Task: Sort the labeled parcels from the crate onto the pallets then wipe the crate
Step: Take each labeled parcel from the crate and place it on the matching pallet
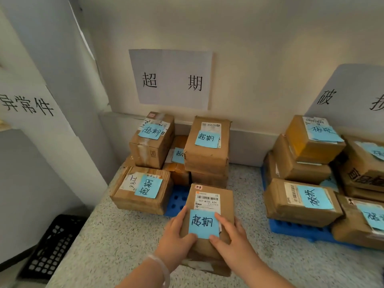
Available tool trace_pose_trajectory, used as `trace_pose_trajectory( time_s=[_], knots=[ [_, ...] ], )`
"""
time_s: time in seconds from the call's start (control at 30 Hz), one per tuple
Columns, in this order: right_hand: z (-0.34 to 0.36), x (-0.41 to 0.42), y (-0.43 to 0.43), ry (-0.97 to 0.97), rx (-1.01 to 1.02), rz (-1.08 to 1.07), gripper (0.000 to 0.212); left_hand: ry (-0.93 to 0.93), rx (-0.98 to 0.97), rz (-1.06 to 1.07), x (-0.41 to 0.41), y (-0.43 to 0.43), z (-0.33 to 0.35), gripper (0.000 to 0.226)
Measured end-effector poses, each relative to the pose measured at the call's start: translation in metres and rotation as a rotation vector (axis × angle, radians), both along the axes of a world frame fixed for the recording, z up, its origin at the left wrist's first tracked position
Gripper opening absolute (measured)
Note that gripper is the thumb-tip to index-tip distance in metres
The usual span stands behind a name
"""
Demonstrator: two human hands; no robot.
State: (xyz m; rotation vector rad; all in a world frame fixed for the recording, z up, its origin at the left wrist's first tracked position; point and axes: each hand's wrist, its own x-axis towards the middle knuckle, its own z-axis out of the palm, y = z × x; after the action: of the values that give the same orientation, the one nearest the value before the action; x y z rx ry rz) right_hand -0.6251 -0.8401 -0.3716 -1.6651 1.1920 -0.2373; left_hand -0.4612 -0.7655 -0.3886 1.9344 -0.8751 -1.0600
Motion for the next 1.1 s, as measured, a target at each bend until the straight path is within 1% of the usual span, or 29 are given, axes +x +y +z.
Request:
trace_pose_trajectory(
  time_s=[0.13,0.23,0.37,0.43,0.5,0.57,0.63,0.7,0.77,0.83,0.9,1.0,1.03,1.1],
  knots=[
    [-0.014,0.022,-0.007,0.048,0.050,-0.048,0.057,0.047,0.022,-0.008,0.020,-0.011,-0.021,0.075],
    [-0.029,0.036,-0.010,0.053,0.069,-0.037,0.059,0.074,0.014,0.025,0.030,-0.009,-0.035,0.075],
    [-0.040,0.045,-0.012,0.081,0.059,0.006,0.061,0.033,-0.009,0.019,0.036,-0.003,-0.048,0.078],
    [-0.041,0.044,-0.012,0.071,0.062,-0.011,0.061,0.029,-0.021,-0.002,0.037,-0.003,-0.052,0.078],
    [-0.041,0.039,-0.010,0.032,0.077,-0.087,0.062,0.042,-0.030,-0.031,0.040,-0.006,-0.053,0.076],
    [-0.042,0.034,-0.008,-0.005,0.127,-0.208,0.067,0.066,-0.032,-0.063,0.045,-0.009,-0.055,0.077],
    [-0.043,0.030,-0.009,-0.036,0.254,-0.348,0.079,0.091,-0.020,-0.090,0.050,-0.011,-0.055,0.079],
    [-0.047,0.029,-0.012,-0.062,0.432,-0.467,0.086,0.104,0.006,-0.121,0.054,-0.012,-0.054,0.079],
    [-0.053,0.026,-0.013,-0.046,0.545,-0.497,0.082,0.121,0.028,-0.148,0.055,-0.012,-0.053,0.079],
    [-0.057,0.023,-0.011,-0.040,0.586,-0.490,0.074,0.119,0.042,-0.166,0.055,-0.011,-0.053,0.080],
    [-0.060,0.019,-0.005,-0.102,0.616,-0.516,0.064,0.113,0.049,-0.155,0.054,-0.011,-0.052,0.081],
    [-0.061,0.019,0.007,-0.225,0.658,-0.618,0.051,0.055,0.044,-0.118,0.050,-0.009,-0.049,0.080],
    [-0.061,0.021,0.011,-0.260,0.670,-0.654,0.051,0.028,0.040,-0.112,0.048,-0.007,-0.049,0.082],
    [-0.060,0.027,0.016,-0.324,0.694,-0.702,0.059,-0.021,0.030,-0.099,0.044,-0.006,-0.048,0.089]
  ],
)
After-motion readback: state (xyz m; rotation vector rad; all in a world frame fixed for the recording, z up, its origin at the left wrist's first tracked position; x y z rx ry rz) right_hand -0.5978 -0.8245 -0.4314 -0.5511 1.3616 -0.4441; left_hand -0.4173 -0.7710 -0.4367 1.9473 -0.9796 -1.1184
